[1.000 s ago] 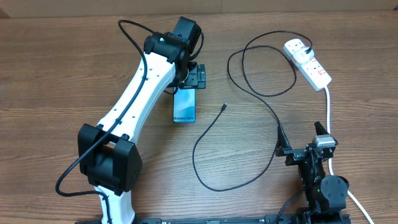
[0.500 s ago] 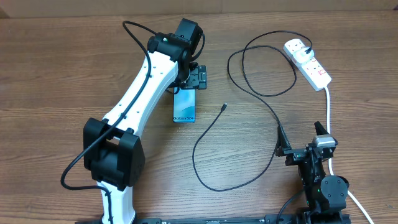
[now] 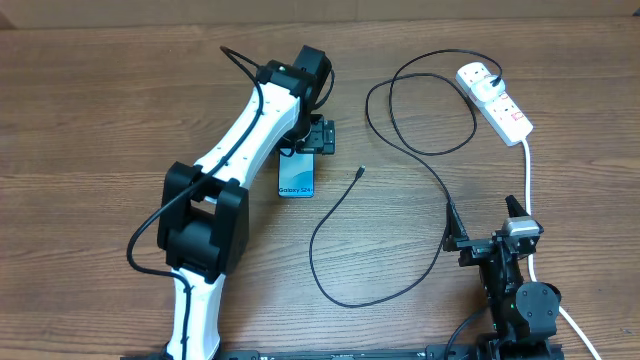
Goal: Plug charger to phone and switch on socket
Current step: 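Lower the left gripper onto the phone's top edge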
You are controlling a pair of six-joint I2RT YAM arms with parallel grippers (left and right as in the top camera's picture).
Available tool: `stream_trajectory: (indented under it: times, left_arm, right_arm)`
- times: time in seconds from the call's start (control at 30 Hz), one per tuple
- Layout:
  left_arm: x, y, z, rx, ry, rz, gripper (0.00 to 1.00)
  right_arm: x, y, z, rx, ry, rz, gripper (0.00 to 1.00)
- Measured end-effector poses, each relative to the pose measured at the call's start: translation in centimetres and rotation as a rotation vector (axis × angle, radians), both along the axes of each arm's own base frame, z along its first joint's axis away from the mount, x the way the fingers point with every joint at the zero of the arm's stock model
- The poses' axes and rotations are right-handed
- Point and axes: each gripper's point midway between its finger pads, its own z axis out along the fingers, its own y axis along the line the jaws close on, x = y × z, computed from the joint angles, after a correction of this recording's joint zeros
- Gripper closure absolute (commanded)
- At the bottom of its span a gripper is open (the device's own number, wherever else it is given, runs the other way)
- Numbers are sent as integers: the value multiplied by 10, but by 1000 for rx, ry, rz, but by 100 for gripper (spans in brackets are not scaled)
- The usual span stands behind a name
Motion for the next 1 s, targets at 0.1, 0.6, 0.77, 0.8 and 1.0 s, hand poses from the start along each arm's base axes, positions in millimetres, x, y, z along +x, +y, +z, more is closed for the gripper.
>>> stream_trajectory:
  times: [0.1, 0.6, 0.77, 0.8, 1.0]
  left_arm:
    - [2, 1, -2, -4, -2, 1, 0]
    - [5, 4, -13, -40, 27, 2, 0]
    - [3, 4, -25, -30, 55, 2, 0]
    - [3, 4, -27, -29, 60, 2, 0]
    - [2, 5, -35, -22, 75, 0, 0]
  right_arm:
    - [0, 0, 0, -1, 0, 0, 0]
    - [0, 0, 0, 0, 0, 0, 0]
    - [0, 0, 0, -1, 0, 0, 0]
    - [0, 0, 0, -1, 0, 0, 0]
    - [0, 0, 0, 0, 0, 0, 0]
